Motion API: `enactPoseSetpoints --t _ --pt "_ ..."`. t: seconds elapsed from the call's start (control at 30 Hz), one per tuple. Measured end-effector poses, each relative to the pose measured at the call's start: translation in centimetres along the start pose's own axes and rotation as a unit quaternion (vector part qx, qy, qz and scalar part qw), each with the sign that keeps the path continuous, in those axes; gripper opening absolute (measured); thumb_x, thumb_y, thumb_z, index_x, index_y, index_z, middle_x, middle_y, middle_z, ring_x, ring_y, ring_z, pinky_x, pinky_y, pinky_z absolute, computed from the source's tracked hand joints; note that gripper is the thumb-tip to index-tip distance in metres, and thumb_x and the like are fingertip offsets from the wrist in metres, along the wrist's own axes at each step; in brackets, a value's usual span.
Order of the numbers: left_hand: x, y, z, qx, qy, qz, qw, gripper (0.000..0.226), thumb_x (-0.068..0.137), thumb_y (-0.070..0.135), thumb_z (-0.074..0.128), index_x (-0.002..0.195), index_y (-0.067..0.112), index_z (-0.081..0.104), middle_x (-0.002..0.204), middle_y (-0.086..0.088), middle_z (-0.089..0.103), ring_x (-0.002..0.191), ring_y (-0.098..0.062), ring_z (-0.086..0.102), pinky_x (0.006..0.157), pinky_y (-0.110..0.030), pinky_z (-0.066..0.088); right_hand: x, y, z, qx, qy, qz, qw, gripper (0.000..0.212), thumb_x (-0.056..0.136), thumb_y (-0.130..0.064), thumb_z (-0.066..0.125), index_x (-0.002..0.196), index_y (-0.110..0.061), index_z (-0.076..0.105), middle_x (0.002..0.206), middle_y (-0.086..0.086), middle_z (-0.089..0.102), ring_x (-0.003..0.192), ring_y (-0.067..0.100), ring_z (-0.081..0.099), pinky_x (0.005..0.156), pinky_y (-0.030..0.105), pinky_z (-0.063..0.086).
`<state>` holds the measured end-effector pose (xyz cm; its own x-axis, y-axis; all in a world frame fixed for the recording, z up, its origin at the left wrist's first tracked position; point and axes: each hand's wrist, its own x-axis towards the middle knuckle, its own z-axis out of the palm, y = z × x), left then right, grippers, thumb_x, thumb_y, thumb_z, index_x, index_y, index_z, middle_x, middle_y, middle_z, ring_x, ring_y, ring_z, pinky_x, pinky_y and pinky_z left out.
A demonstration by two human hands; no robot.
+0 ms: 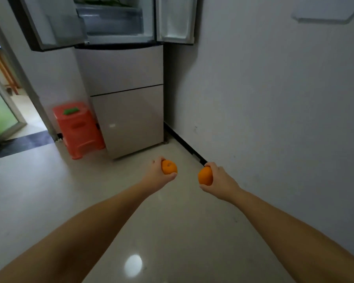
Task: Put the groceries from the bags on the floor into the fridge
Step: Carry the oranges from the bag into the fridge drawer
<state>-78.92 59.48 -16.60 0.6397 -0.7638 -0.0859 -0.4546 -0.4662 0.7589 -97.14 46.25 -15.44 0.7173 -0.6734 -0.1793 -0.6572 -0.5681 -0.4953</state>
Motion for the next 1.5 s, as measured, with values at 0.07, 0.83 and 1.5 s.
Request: enactPoseSetpoints --t 0.07,0.83,1.5 --pt "4.7 1.0 -1.0 -0.007 0.006 0.002 1.0 0.061 0.078 0.034 0.074 0.127 0.017 0.042 0.125 -0.011 0.044 0.102 -0.023 0.051 0.09 -0.038 0.049 4.5 -0.3 -1.9 -0.008 0.007 0.003 1.0 0.072 0.083 -0.039 0.068 0.14 -0.027 0.026 0.134 0.013 0.039 0.108 0.032 0.055 0.089 0.042 0.05" --pt "51.4 5.4 -16.3 -0.199 0.171 -0.041 0.964 0.052 0.085 0.026 0.068 0.128 0.016 0.039 0.122 -0.01 0.046 0.1 -0.023 0.053 0.068 -0.028 0.051 57.8 -13.5 -16.9 0.143 0.032 -0.136 0.98 0.073 0.079 -0.035 0.074 0.136 -0.013 0.035 0.131 0.01 0.048 0.113 0.026 0.053 0.089 0.036 0.046" --pt "86.8 5.1 -44.5 -0.53 0.257 -0.023 0.808 0.033 0.09 0.029 0.06 0.116 0.019 0.043 0.123 -0.011 0.041 0.108 -0.029 0.054 0.066 -0.035 0.054 96.9 -41.5 -22.2 0.508 -0.049 -0.17 0.843 0.063 0.089 -0.041 0.059 0.138 -0.009 0.037 0.128 0.011 0.05 0.105 0.023 0.055 0.08 0.034 0.048"
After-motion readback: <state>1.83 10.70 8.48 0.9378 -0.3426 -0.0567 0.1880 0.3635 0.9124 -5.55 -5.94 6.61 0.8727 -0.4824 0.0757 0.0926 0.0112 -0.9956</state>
